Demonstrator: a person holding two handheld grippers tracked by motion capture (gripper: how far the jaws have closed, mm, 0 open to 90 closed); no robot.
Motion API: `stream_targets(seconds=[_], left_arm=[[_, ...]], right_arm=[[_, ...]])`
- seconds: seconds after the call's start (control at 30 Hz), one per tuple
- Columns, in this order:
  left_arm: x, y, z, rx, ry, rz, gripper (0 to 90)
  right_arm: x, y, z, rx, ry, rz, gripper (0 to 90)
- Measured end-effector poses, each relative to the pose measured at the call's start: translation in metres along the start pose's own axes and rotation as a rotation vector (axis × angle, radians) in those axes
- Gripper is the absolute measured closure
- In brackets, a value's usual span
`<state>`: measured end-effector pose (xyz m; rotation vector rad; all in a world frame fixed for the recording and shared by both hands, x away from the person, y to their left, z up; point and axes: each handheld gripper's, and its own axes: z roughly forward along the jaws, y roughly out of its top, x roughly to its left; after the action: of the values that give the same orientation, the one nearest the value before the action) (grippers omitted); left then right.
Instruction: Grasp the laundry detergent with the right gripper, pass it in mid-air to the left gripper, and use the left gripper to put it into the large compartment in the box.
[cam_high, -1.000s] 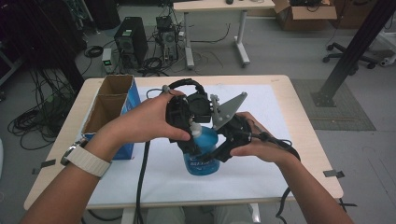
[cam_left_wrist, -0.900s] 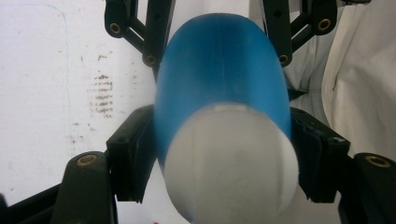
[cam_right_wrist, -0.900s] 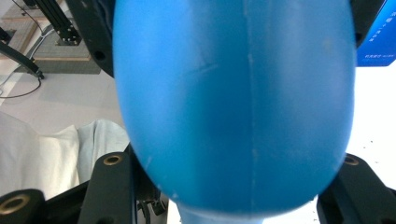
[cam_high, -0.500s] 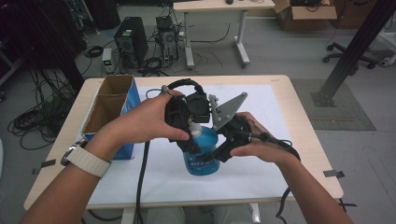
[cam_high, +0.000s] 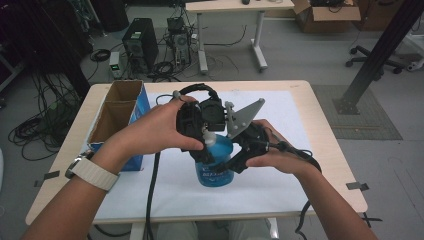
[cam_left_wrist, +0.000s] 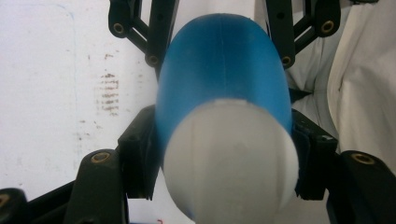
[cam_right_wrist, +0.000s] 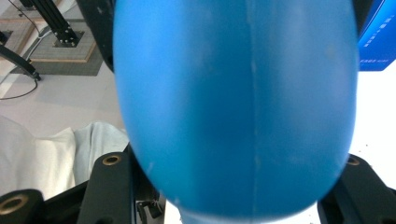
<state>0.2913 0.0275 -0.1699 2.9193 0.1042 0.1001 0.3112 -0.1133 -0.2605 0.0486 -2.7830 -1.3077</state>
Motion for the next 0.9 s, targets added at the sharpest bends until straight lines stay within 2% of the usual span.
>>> stream_targets(seconds=[0.07,0.23,0.33,0.43,0.53,0.73,0.9], left_arm=[[0.001,0.001,-0.002,0.007,-0.006,-0.013,38.1],[0.001,0.004,-0.004,0.021,0.005,-0.009,38.1],[0.001,0.004,-0.005,0.025,0.016,-0.014,38.0],[0.004,0.0,-0.006,0.038,0.017,-0.039,38.0],[0.005,-0.001,-0.006,0.045,0.022,-0.047,38.0],[0.006,-0.003,-0.01,0.064,0.042,-0.082,38.0],[0.011,-0.008,-0.023,0.066,0.071,-0.144,38.0]], right_arm=[[-0.001,0.001,0.0,-0.008,-0.003,-0.011,42.9],[-0.002,0.0,-0.002,-0.025,0.005,-0.012,41.8],[-0.004,-0.003,-0.004,-0.029,-0.01,-0.017,26.5],[-0.005,-0.011,-0.007,-0.019,-0.02,-0.01,19.7],[-0.007,-0.017,-0.012,-0.023,-0.026,-0.006,15.9],[-0.013,-0.032,-0.027,-0.046,-0.086,0.042,5.3],[-0.01,-0.037,-0.039,-0.009,-0.156,0.047,4.9]])
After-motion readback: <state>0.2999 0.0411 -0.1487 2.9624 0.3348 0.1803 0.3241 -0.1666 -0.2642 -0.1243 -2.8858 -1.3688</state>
